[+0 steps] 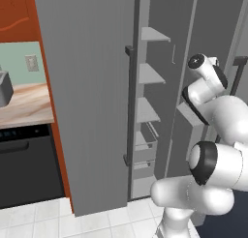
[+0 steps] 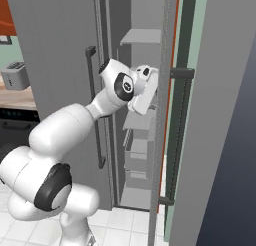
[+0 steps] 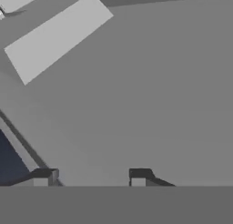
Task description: Gather the cucumber and lemon from the fridge and place them on a tray on the dining counter. Then gather the steak and fish from the fridge and place them on the other tray.
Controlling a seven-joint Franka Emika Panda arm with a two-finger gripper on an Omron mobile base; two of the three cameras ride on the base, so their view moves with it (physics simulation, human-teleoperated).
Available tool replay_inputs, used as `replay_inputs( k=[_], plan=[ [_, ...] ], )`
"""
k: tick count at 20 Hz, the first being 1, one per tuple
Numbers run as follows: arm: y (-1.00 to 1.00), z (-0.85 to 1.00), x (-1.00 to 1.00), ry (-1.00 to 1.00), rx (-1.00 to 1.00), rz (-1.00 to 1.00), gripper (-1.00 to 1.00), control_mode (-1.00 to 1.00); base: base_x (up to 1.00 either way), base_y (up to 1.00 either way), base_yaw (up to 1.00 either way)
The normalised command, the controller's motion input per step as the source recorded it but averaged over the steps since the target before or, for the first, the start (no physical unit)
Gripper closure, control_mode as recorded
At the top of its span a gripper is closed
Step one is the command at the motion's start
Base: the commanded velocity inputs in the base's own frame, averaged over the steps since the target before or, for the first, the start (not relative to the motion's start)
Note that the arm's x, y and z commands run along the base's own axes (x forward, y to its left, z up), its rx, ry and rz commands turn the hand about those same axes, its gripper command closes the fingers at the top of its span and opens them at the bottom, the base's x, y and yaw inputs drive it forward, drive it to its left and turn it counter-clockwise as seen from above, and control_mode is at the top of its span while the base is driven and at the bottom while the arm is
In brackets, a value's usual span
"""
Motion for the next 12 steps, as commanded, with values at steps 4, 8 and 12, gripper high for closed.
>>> replay_inputs(
  k=[4, 8, 12],
  plan=[
    [-0.3, 0.09, -0.02, 0.0, 0.0, 0.0, -1.0, -1.0, 0.0, 0.0, 0.0],
    [0.43, 0.05, -0.1, -0.12, 0.0, 0.0, -1.0, -1.0, 0.0, 0.0, 0.0],
    [0.89, 0.0, -0.06, -0.11, 0.0, 0.03, -1.0, -1.0, 0.0, 0.0, 0.0]
  ],
)
